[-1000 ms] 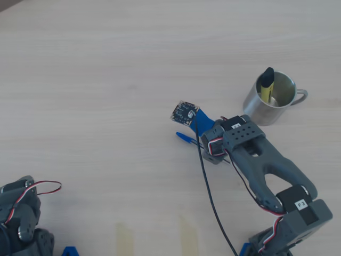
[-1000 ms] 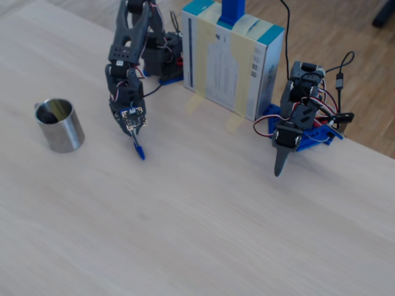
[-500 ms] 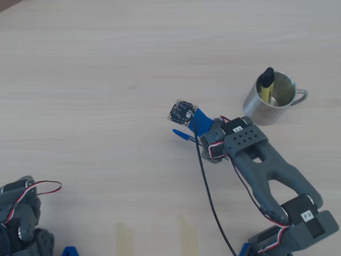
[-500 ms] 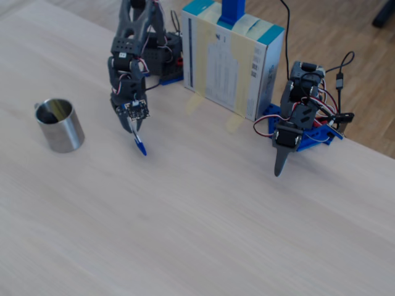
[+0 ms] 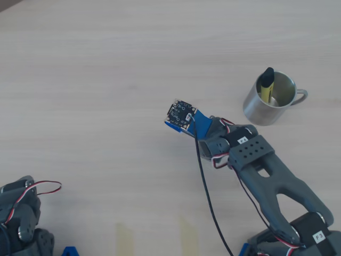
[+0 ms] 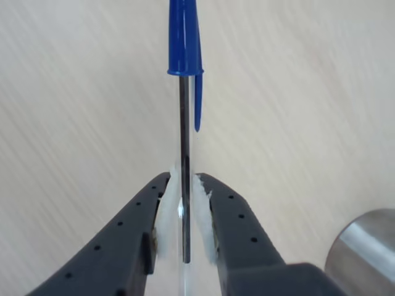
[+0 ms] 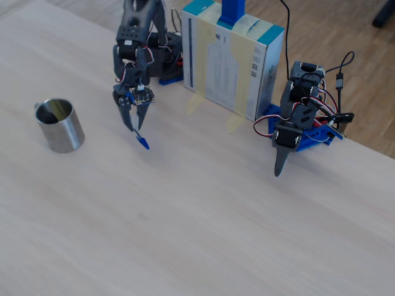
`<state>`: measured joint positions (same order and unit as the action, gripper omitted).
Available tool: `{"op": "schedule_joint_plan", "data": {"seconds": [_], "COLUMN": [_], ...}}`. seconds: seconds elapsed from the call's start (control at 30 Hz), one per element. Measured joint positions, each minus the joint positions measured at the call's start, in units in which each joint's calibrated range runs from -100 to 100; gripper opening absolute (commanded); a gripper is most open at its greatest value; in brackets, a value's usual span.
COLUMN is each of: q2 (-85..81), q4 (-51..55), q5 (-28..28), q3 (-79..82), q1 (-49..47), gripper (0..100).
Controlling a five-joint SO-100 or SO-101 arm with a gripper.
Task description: Grab the blue pen and put it in the silver cup.
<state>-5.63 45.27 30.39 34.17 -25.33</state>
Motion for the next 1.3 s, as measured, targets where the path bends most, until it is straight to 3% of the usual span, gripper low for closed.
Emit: {"op": "schedule_joint_plan", "data": {"seconds": [0.4, 1.3], "q2": [-9.2, -15.4], "q4": [-0.9, -32.3], "q5": [2.2, 14.1], "q3": [0.0, 0.0], "q1": [-0.7, -8.0], "gripper": [2, 2]}}
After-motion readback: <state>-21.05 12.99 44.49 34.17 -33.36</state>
